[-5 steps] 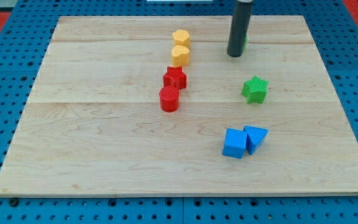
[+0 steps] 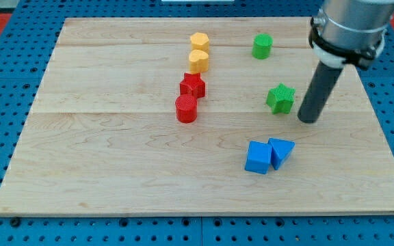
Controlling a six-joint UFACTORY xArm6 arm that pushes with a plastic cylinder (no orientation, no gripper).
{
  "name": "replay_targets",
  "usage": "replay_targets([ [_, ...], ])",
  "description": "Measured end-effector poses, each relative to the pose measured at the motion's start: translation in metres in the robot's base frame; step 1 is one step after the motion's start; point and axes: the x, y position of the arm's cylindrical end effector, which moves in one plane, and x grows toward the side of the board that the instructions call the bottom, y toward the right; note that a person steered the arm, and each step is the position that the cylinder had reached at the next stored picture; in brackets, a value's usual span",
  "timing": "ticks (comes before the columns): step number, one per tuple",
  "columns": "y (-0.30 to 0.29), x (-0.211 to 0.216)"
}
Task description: Move the green star down to the green circle
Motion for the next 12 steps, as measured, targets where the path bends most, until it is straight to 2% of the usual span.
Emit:
replay_targets([
  [4, -0.023, 0.003],
  [5, -0.025, -0.012],
  [6, -0.026, -0.056],
  [7, -0.002, -0.045],
  [8, 0.014, -0.008],
  [10, -0.046, -0.016],
  [12, -0.067, -0.039],
])
